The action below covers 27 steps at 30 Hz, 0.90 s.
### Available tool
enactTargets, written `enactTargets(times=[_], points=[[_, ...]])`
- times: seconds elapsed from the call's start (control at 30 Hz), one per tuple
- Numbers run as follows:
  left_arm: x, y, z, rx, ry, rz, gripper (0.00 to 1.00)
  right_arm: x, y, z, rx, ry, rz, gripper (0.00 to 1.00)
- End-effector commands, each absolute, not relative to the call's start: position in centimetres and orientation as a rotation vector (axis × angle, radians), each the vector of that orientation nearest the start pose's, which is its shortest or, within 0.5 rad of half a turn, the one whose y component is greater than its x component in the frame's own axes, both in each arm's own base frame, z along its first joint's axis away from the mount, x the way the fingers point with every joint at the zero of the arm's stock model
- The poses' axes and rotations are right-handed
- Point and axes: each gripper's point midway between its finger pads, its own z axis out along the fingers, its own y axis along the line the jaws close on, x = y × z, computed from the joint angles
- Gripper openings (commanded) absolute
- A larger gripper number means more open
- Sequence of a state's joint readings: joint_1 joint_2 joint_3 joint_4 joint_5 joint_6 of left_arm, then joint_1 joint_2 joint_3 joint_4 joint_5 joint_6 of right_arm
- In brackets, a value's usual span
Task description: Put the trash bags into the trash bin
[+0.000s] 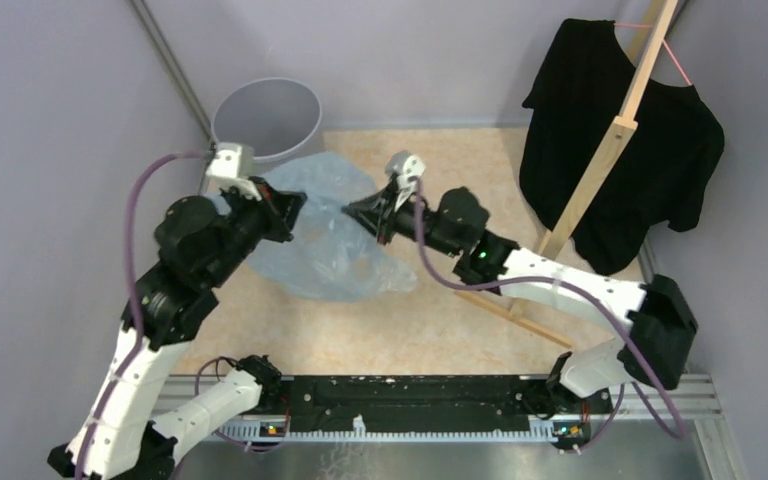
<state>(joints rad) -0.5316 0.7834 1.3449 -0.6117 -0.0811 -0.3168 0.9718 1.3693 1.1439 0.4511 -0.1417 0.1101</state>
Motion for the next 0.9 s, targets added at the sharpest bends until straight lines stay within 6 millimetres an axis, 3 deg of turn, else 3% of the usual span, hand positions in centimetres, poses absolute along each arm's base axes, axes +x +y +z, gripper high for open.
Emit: enactTargets(times=[0.0, 0.1, 0.2, 0.37, 0.47, 0.6, 0.87], points=[[23.6, -15.3, 37.9, 0.155, 1.833, -0.619, 0.00, 22.6, 43.2, 33.8, -0.818, 1.266, 1.140, 0.00], [24.9, -17.1, 36.9, 0.234, 1.862, -0.636, 0.00, 22.3, 43.8, 33.7, -0.834, 1.292, 1.184, 0.00], [26.2, -16.2, 35.8, 0.208, 1.894, -0.539, 0.00, 22.2, 43.2, 34.0, -0.797, 1.310, 1.213, 0.00], [25.7, -14.4, 34.5, 0.182, 1.933, -0.447, 0.00, 23.7, 39.4, 35.0, -0.677, 1.319, 1.139, 0.00], [25.1, -15.1, 33.5, 0.183, 1.943, -0.509, 0.00, 23.6, 38.0, 35.9, -0.645, 1.285, 1.173, 0.00], [25.2, -16.1, 32.9, 0.181, 1.953, -0.565, 0.00, 21.8, 39.1, 36.4, -0.701, 1.234, 1.300, 0.00], [24.9, -15.9, 33.7, 0.137, 1.932, -0.590, 0.00, 21.4, 41.4, 35.6, -0.737, 1.269, 1.374, 0.06]])
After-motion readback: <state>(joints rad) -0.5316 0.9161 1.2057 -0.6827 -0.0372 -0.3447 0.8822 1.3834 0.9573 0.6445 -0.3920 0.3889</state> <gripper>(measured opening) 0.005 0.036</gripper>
